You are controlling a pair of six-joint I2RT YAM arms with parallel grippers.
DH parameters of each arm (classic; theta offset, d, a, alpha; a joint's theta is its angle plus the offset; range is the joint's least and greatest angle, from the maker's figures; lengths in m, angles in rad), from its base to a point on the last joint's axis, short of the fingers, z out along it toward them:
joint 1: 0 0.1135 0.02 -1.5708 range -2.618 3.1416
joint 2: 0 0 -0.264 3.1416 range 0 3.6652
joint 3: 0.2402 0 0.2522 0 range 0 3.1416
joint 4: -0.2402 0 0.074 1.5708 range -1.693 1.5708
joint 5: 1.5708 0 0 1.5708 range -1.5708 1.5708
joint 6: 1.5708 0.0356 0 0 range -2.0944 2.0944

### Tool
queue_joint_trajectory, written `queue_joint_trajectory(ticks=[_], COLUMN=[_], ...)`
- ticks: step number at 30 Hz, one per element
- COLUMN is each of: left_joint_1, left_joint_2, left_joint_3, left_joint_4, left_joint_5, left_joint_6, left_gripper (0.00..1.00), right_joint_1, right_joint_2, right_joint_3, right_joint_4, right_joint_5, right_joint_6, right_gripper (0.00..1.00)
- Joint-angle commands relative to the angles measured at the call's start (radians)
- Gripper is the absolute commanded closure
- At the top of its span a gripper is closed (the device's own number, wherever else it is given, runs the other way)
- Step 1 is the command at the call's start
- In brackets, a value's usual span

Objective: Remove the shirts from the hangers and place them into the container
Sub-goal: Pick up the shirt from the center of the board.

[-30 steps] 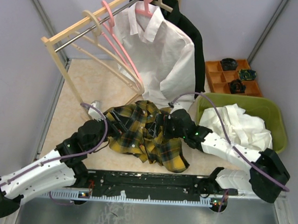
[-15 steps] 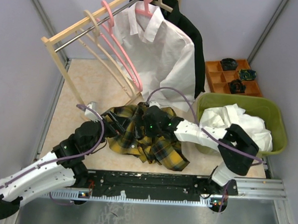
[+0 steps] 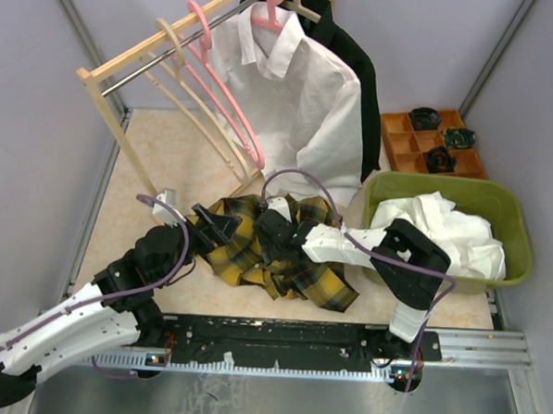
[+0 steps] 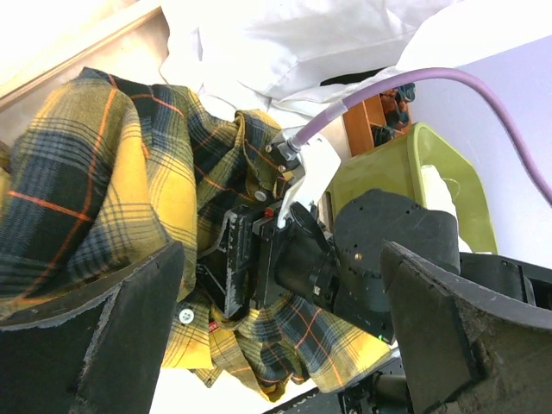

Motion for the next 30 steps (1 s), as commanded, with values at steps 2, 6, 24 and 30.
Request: queue_joint_trajectory(ticks=[2, 6, 24, 30], left_joint_1=[0.0, -0.001, -0.001, -0.001], left_joint_2=[0.007, 0.027, 0.039, 0.039], left_joint_3=[0.003, 0.025, 0.01, -0.001], left_joint_4=[0.027, 0.013, 0.033, 0.043], left_joint_5=[-0.004, 0.006, 0.026, 0.056], left_joint_6=[-0.007, 0.002, -0.014, -0.039], left_gripper=[0.01, 0.01, 0.01, 0.01], right_joint_1=[0.067, 0.067, 0.068, 0.066], right_joint_2=[-0.083, -0.284, -0.956, -0.804], right_joint_3=[-0.077, -0.141, -0.38, -0.379], right_joint_4=[-0.108, -0.059, -0.146, -0.183], right_joint_5=[0.093, 0.101, -0.098, -0.11], right_joint_6=[-0.081, -0.074, -0.047, 0.063], right_gripper=[0.59, 0.88, 0.94, 0.81])
